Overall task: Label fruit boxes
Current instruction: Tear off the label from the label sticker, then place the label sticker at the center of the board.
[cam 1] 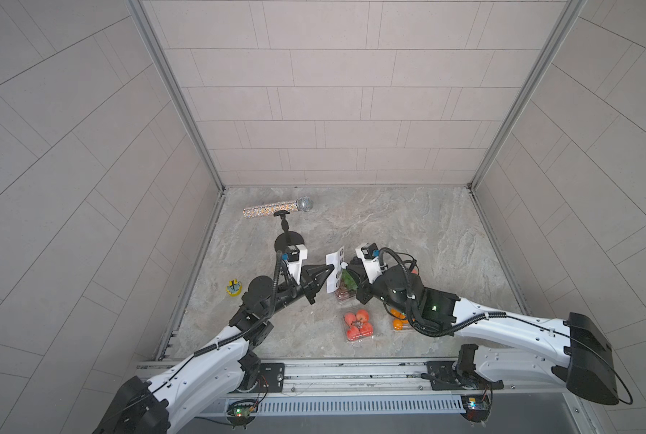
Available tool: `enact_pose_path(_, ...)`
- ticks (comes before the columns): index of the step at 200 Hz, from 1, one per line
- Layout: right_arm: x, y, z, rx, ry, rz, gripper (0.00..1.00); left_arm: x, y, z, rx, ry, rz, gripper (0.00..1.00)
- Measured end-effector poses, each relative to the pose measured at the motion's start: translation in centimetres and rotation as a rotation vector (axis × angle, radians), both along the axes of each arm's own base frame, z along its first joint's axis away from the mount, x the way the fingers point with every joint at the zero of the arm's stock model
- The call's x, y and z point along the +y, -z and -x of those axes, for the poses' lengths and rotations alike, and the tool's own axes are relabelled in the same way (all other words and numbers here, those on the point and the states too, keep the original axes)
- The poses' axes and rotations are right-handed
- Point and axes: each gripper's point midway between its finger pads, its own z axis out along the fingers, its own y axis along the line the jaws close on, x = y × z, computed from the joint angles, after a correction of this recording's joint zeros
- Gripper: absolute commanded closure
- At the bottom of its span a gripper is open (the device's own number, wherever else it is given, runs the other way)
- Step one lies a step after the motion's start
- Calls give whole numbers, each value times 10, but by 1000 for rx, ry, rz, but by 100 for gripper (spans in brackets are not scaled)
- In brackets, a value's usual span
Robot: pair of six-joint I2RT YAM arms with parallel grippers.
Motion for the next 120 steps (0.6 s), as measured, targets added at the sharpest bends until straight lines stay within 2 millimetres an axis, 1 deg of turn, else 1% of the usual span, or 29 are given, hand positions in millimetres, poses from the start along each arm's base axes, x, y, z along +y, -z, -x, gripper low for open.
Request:
enact_pose_path(22,-3,-6,2,-13,-1,-13,100,0,1,-1,5,-6,-3,100)
enact_pose_path(46,-6,-7,4,-22,-4,-14,100,0,3,-2,9,-7,-6,100)
enact_pose_path(66,-19,-5,0,-25,40,39,100,3,9,-6,44,-33,-27,100)
enact_pose_path(83,-41,-6,-14,-19,122,92,100,6,14,-11,96,-71,-37,100)
enact_pose_path(100,-72,-5,-34,18,220,145,100,9,23,-14,162,-91,-25,100)
enact_pose_path(108,-89,-2,-45,42,275,170,100,11,32,-15,203,-104,-22,100)
enact_pose_path(120,-114,5,-55,85,350,211,100,16,52,-16,286,-128,-17,100)
